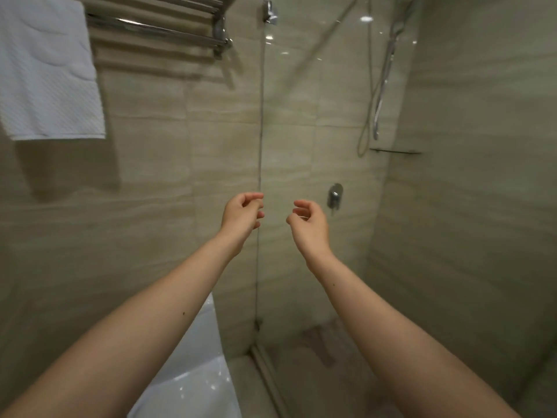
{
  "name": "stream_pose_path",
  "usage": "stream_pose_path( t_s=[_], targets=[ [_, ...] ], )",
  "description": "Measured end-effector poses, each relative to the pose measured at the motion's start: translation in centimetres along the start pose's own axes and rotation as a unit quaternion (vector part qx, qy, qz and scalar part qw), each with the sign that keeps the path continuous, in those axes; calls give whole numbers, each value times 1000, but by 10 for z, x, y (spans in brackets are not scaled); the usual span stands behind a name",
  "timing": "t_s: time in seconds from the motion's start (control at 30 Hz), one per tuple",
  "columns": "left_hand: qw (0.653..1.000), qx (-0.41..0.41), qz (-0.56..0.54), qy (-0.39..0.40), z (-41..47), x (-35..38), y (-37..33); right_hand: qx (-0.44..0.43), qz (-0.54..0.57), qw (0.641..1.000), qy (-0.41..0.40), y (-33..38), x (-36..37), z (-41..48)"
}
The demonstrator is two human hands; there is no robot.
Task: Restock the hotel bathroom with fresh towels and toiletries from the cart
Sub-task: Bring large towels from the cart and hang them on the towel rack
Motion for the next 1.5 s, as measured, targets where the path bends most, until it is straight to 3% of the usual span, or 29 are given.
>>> stream_pose_path(
  t_s=[0.37,0.7,1.13,1.5],
  targets=[
    [989,-51,-35,135,-179,104,-19,62,-40,990,-120,-70,-159,-150],
    [951,-75,-82,289,-308,213,-46,112,-41,955,-272,-110,-304,-241],
    [868,-81,-135,471,-443,385,-84,171,-29,871,-460,-150,-500,-328],
    [782,-72,-166,597,-563,584,-119,194,-23,791,-579,-173,-694,-367]
  ],
)
Point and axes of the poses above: each hand's wrist, its own z-axis towards the middle knuckle, its own x-axis out of the palm, y = z × x, the point moved 3 cm from there along z, towards the middle knuckle, and after that the axes turned 14 degrees about x, right-handed, at the moved point
